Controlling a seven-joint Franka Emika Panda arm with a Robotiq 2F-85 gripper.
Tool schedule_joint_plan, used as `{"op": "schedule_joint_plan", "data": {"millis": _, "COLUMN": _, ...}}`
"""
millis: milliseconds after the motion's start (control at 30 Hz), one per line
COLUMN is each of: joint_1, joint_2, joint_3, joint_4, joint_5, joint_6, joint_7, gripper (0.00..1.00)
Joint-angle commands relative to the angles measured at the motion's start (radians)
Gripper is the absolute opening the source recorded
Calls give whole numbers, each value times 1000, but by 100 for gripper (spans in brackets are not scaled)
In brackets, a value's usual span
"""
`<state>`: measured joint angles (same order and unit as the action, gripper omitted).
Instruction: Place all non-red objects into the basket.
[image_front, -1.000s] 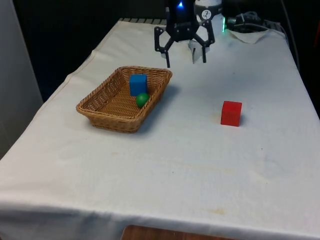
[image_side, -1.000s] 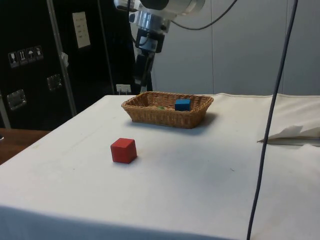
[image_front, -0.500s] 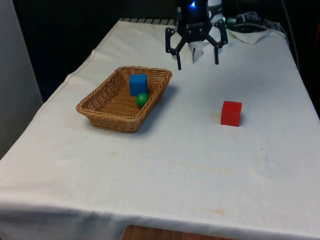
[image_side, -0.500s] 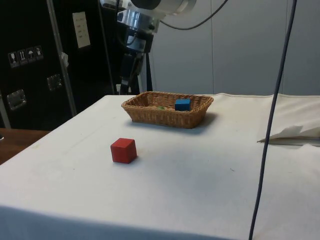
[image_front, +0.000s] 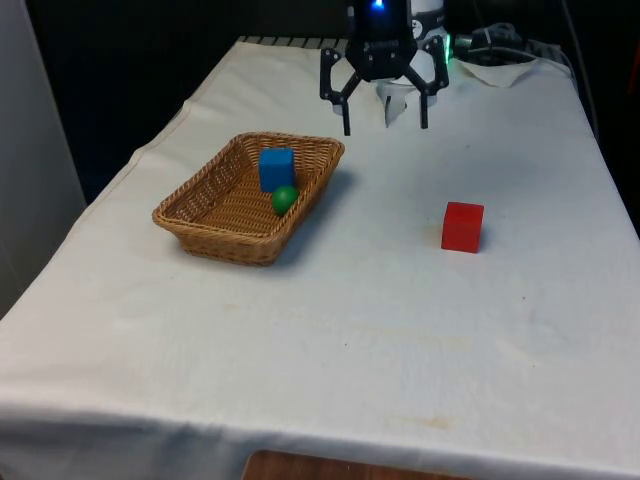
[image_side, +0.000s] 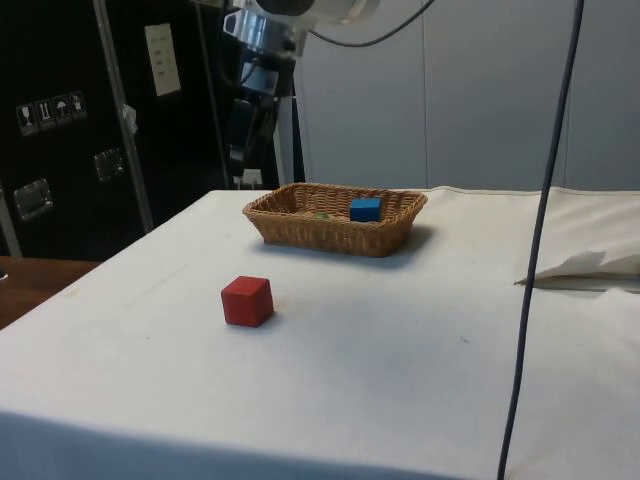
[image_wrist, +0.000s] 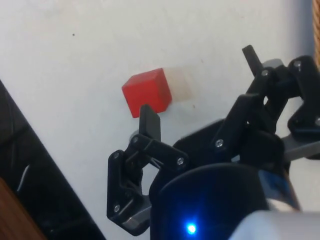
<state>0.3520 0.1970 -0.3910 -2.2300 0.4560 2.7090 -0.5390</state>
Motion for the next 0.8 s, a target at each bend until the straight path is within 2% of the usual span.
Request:
{"op": "schedule_joint_plan", "data": {"millis": 0, "joint_1": 4, "joint_2": 11, "joint_3": -15, "joint_4": 8, "joint_5": -33, "joint_6": -4, "joint_7": 31, "gripper": 100}}
{"op": "schedule_joint_plan", "data": {"millis": 33, "joint_1": -1, "joint_2": 0, "joint_3": -1, "joint_4": 2, "joint_5": -8, "joint_6": -1, "joint_7": 9, "gripper": 100}}
{"op": "schedule_joint_plan", "data": {"millis": 67, "joint_1": 3, "joint_2": 11, "joint_3": -16, "joint_4": 10, "joint_5": -41, "joint_6": -4, "joint_7": 40, "gripper": 100}}
{"op": "schedule_joint_plan", "data": {"millis": 100, "joint_1": 1, "joint_2": 12, "joint_3": -19, "joint_4": 14, "joint_5": -57, "joint_6": -5, "joint_7": 58, "gripper": 100}}
{"op": "schedule_joint_plan", "data": {"millis": 267, "joint_1": -1, "joint_2": 13, "joint_3": -28, "joint_4": 26, "joint_5": -104, "joint_6": -8, "joint_7": 109, "gripper": 100}}
{"op": "schedule_joint_plan", "data": {"millis": 300, "joint_1": -1, "joint_2": 13, "joint_3": -30, "joint_4": 28, "joint_5": -112, "joint_6": -9, "joint_7": 117, "gripper": 100}}
{"op": "schedule_joint_plan", "data": {"millis": 333, "joint_1": -5, "joint_2": 1, "joint_3": -15, "joint_4": 19, "joint_5": -81, "joint_6": -3, "joint_7": 88, "gripper": 100}}
{"op": "schedule_joint_plan", "data": {"millis": 367, "joint_1": -1, "joint_2": 13, "joint_3": -30, "joint_4": 28, "joint_5": -112, "joint_6": -9, "joint_7": 117, "gripper": 100}}
{"op": "schedule_joint_plan", "data": {"millis": 400, "joint_1": -2, "joint_2": 14, "joint_3": -32, "joint_4": 32, "joint_5": -127, "joint_6": -10, "joint_7": 133, "gripper": 100}}
{"op": "schedule_joint_plan", "data": {"millis": 600, "joint_1": -4, "joint_2": 17, "joint_3": -44, "joint_4": 47, "joint_5": -180, "joint_6": -15, "joint_7": 192, "gripper": 100}}
{"op": "schedule_joint_plan", "data": {"millis": 633, "joint_1": -8, "joint_2": 4, "joint_3": -30, "joint_4": 37, "joint_5": -154, "joint_6": -10, "joint_7": 168, "gripper": 100}}
{"op": "schedule_joint_plan", "data": {"millis": 667, "joint_1": -4, "joint_2": 18, "joint_3": -45, "joint_4": 49, "joint_5": -186, "joint_6": -16, "joint_7": 200, "gripper": 100}}
{"op": "schedule_joint_plan", "data": {"millis": 767, "joint_1": -4, "joint_2": 23, "joint_3": -48, "joint_4": 54, "joint_5": -204, "joint_6": -17, "joint_7": 223, "gripper": 100}}
